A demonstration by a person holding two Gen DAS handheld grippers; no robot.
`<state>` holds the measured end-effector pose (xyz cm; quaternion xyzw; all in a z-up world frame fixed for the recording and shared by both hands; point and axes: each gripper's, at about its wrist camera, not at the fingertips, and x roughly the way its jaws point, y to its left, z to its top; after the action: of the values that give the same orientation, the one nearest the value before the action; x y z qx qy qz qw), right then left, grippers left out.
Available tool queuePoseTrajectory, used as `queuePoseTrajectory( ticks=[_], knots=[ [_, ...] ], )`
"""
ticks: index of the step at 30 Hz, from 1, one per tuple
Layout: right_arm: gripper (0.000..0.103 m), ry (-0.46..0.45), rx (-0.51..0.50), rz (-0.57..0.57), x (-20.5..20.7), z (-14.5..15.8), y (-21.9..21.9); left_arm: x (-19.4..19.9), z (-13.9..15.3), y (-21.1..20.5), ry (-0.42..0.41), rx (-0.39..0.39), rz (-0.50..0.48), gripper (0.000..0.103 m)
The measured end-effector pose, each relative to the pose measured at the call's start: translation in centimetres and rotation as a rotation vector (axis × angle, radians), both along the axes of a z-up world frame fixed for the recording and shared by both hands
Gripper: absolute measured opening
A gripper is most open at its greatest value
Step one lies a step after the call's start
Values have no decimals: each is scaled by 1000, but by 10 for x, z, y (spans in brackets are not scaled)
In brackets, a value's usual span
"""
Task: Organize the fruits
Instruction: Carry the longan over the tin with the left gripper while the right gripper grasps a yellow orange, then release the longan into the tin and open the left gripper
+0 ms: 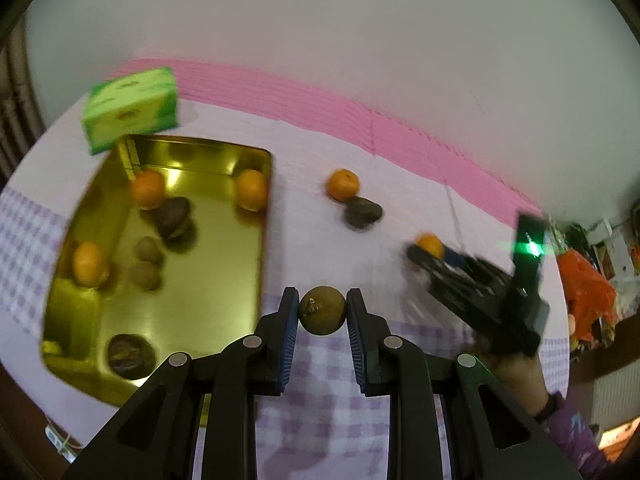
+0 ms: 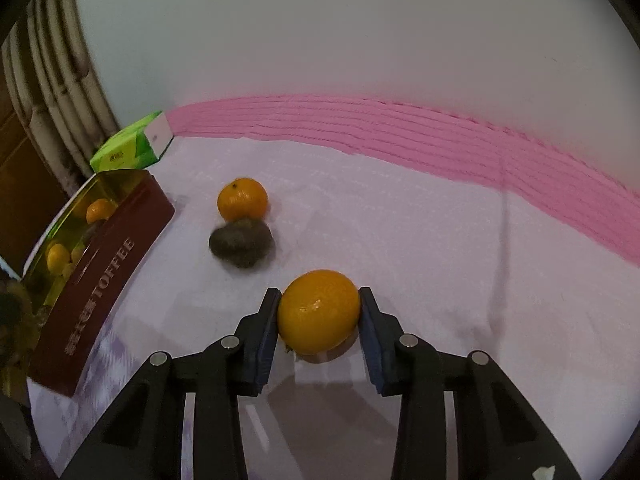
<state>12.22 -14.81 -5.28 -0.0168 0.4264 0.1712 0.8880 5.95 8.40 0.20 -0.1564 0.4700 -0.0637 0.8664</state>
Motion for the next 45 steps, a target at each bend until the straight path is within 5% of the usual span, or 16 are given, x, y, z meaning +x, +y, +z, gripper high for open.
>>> queuePoseTrajectory(
  ticks=[8,13,20,45],
  knots=[
    [35,2,18,-178,-25,-2,-40,-23,-1,52,-9,75,107,25],
    [35,-2,-22,-187,-23,-2,-35,-24,-11,72,-10,83,135,25],
    [36,-1,-17,-189,-24,-2,-38,-13,-36,68,29,97,100,25],
    [36,-1,-23,-189,-23,-2,-36,45,-50,36,44,190,39,25]
  ],
)
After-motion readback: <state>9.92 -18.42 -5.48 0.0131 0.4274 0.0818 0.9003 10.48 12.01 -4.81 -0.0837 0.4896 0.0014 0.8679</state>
